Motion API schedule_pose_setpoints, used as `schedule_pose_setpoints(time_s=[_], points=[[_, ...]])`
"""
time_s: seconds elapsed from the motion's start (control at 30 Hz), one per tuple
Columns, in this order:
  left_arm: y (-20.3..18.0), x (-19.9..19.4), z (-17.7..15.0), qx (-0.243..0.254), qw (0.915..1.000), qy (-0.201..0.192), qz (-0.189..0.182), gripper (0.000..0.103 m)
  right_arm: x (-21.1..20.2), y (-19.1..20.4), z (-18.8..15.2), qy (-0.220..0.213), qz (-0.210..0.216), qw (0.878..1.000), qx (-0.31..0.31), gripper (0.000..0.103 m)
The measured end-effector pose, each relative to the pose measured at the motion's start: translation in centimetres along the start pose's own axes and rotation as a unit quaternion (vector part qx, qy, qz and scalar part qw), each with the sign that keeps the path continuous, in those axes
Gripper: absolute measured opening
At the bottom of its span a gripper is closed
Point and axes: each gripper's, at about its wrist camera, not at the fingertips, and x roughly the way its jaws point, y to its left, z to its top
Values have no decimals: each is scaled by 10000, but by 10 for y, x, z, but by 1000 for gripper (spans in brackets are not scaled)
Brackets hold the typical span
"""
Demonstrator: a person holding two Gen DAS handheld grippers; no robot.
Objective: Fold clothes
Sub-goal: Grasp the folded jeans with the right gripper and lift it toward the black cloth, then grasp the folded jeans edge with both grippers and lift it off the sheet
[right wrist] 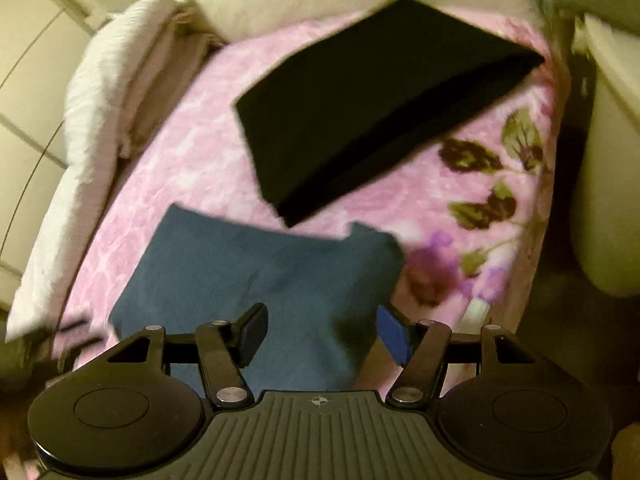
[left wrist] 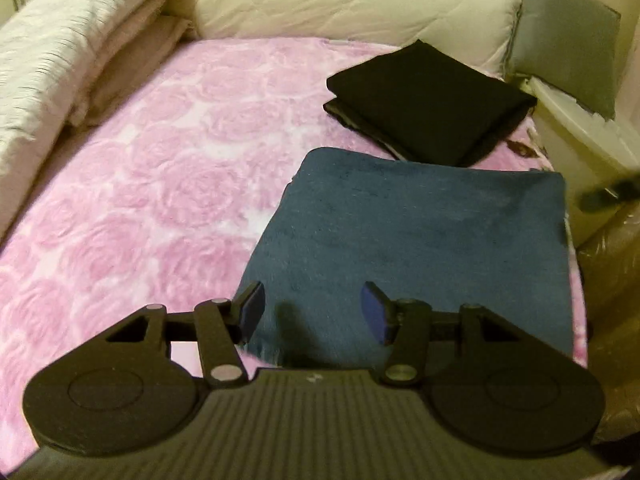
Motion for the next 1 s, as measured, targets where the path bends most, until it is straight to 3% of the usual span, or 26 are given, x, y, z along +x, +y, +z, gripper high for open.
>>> schedule_pose_setpoints(time_s=[0.1,0.13,0.23,0.37,0.5,0.6,0.7,0.8,0.87,0.93,1.0], points=[[7,30,-9,465,9981,389,92,45,8,26,-24,94,277,9990,-348,64],[9,39,-13,646,9965,510,151,49,14,33,-33,175,373,9982,-447,64],[18,47,-22,551,9974,455,57,55,39,53,-62,375,576,9954,-664,64],[21,54,-26,686,9969,382,33,58,67,68,-92,510,421,9944,-819,69],[22,43,-20,1021,9942,330,-70,57,52,89,-94,449,185,9925,-1122,70],[10,6,-25,1827,9831,-54,88,52,36,110,-98,395,-6,9854,-1658,74],[-2,-17,-50,2939,9552,-267,216,59,34,146,-129,382,-202,9424,-3317,78],[-16,-15,-80,3844,9224,-258,273,68,51,171,-164,442,-477,8810,-4686,77],[-26,-10,-98,4268,9034,-286,302,69,71,175,-185,521,-744,8460,-5254,77],[-35,0,-113,4617,8855,-355,390,70,93,171,-196,557,-1059,8208,-5585,77],[-43,8,-123,4863,8711,-465,498,72,105,168,-198,450,-1246,8101,-5711,73]])
